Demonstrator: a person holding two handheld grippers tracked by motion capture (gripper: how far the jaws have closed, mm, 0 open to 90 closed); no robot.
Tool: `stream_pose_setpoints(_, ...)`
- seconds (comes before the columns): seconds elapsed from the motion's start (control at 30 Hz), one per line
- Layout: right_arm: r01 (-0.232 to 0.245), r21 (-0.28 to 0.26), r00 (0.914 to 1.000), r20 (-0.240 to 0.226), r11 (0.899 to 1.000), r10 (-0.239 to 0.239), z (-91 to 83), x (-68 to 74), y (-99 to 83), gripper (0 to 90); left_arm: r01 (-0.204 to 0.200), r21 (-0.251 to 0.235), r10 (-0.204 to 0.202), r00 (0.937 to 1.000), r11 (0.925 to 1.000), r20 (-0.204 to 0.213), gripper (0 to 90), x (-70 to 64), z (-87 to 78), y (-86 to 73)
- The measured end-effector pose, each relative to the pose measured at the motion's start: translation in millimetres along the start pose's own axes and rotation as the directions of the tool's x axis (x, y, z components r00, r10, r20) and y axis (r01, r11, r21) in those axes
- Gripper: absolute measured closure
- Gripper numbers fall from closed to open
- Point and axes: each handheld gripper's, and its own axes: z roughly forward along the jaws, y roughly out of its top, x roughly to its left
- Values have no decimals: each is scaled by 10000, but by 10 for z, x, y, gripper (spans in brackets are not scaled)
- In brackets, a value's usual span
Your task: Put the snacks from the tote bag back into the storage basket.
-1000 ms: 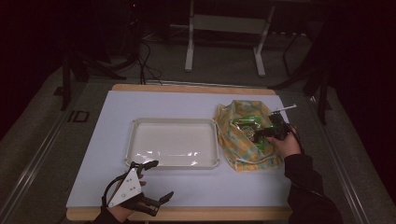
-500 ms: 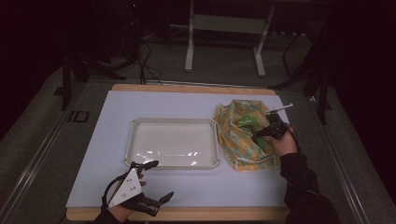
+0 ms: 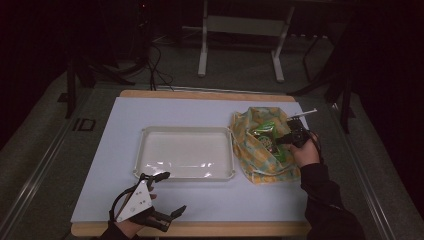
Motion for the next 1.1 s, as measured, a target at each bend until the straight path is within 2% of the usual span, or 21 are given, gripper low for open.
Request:
stream_pose_setpoints(0.07,-147,-218,9999,-42,9997,146,-35,-14,-3,897,3,-2,-3,10000,10000,-2,4,-2,0,0)
stream_pose_setpoints(0.23,-334,-371,9994,-26,9988,333,-103,-42,-13,896,-5,-11,5,10000,10000,-2,3,-4,1,1)
stream_pose_setpoints(0.77,-521,-773,9986,78,9956,528,-372,-141,-20,897,-45,9,45,10000,10000,3,4,-5,4,4)
stream_pose_setpoints(0.97,-794,-1124,9968,-48,9905,794,-490,-194,-35,896,-47,-4,47,10000,10000,-6,4,-8,4,5)
stream_pose_setpoints(1.1,-811,-1112,9967,-10,9905,815,-546,-223,-58,897,-51,9,51,10000,10000,7,4,-8,9,5)
